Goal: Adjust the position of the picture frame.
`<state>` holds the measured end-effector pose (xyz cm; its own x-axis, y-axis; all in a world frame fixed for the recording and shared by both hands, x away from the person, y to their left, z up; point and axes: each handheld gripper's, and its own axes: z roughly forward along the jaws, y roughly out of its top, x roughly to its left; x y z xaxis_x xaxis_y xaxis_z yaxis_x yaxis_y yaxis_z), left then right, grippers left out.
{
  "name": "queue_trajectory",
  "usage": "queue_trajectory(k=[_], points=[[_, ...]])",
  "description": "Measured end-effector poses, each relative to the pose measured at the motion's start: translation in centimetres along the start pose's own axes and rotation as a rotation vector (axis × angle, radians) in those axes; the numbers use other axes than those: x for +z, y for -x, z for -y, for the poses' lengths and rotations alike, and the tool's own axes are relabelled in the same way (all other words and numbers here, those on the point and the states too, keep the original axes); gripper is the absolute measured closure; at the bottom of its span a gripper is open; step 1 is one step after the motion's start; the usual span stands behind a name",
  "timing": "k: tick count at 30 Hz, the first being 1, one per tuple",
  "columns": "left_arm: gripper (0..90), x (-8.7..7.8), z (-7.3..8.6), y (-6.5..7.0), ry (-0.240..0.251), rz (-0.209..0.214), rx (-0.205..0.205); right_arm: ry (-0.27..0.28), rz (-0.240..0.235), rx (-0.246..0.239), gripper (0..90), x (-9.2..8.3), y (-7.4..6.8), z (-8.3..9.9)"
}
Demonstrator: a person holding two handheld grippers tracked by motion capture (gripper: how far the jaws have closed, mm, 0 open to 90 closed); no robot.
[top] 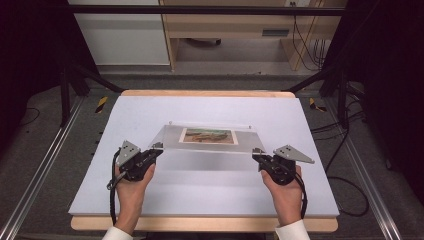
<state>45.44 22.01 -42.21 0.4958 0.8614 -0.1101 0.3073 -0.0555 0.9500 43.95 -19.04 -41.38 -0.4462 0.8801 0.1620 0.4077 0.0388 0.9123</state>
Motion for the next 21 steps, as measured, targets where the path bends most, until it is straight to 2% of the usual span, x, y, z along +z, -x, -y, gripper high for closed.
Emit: queue_trajectory(k=[3,7,15,21], points=[[83.0,0.1,0.3,-0.1,-0.009,-0.001,0.006,-0.009,0.006,-0.001,83.9,0.2,0.0,0.2],[82.9,0.2,0.8,-0.2,-0.016,0.005,-0.017,-0.023,0.001,0.004,83.9,0.5,0.1,0.5],[82.8,0.1,1.9,-0.1,-0.035,-0.011,-0.007,-0.033,0.003,-0.016,83.9,0.5,-0.2,1.2],[82.7,-0.1,2.5,0.3,-0.075,-0.023,0.002,-0.052,-0.002,0.011,84.5,0.5,0.0,2.0]])
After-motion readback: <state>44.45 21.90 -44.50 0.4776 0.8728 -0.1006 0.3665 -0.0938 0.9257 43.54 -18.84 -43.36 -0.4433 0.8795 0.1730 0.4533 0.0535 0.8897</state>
